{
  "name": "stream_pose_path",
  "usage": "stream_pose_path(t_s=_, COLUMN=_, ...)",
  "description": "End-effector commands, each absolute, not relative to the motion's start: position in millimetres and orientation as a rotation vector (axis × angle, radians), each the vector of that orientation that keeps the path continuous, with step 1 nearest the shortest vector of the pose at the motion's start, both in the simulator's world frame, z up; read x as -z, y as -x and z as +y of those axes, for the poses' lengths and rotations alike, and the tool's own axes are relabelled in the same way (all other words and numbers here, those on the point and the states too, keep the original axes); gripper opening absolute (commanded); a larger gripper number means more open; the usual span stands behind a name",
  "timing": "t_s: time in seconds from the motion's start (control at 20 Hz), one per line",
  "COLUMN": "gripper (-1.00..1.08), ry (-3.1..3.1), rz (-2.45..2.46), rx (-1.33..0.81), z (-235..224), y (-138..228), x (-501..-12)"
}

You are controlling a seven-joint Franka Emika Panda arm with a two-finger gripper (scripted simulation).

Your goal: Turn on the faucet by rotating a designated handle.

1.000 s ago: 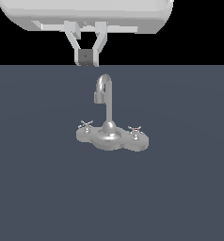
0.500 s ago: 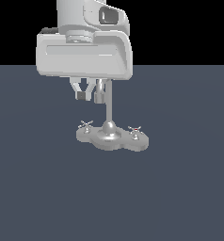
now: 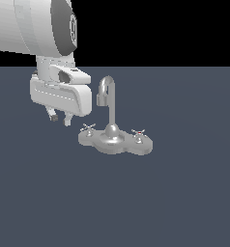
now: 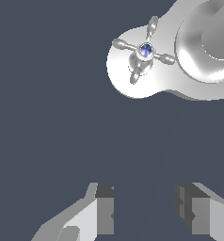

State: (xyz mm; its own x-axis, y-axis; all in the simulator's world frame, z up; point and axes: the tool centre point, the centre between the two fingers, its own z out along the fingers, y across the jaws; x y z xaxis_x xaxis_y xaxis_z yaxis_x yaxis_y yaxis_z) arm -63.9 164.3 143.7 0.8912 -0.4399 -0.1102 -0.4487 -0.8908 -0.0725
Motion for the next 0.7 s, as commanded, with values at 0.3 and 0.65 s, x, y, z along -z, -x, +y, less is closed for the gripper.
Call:
stream_pose_path(t_s=0.3, gripper=-0.17, ry=2.971, rz=0.901, rx=0.111, z=109, y=-22, x=-72)
stream_pose_path(t_s=0.65, gripper=-0.72, ry=3.056, rz=0.628, rx=0.431, z=37, y=-99, x=-75)
